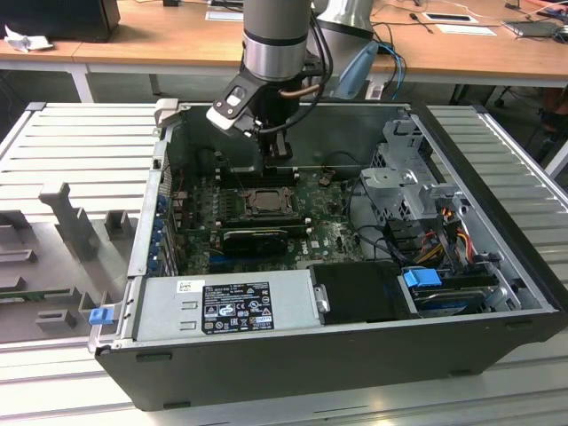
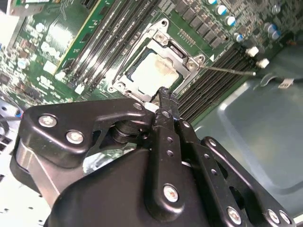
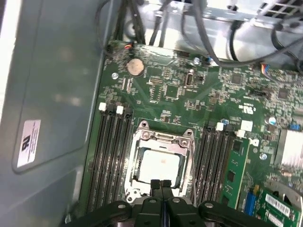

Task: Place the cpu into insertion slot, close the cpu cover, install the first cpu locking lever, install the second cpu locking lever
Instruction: 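Install the first cpu locking lever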

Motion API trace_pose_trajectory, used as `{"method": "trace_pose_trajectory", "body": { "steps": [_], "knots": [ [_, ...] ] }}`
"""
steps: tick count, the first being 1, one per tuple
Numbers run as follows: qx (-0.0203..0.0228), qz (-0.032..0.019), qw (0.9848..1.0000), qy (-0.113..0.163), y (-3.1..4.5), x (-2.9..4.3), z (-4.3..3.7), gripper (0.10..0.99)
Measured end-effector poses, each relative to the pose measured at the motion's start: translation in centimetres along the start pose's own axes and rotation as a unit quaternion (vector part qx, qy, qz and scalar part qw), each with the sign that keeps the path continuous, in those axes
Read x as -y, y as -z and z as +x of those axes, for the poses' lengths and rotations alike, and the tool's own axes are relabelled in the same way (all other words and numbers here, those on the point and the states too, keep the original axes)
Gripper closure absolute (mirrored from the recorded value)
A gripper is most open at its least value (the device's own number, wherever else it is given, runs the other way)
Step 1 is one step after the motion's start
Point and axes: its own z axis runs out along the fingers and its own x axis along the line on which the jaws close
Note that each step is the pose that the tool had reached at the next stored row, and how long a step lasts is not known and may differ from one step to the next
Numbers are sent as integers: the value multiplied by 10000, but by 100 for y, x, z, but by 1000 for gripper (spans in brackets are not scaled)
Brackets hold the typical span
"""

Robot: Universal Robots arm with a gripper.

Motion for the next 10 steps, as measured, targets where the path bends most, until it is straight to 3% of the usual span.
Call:
{"method": "trace_pose_trajectory", "body": {
  "steps": [4, 6, 10],
  "knots": [
    [8, 8, 9999, 164, -1, 0, 0, 980],
    [4, 20, 9988, 493, -1, 0, 0, 980],
    [1, 27, 9977, 684, -1, 0, 0, 980]
  ]
}}
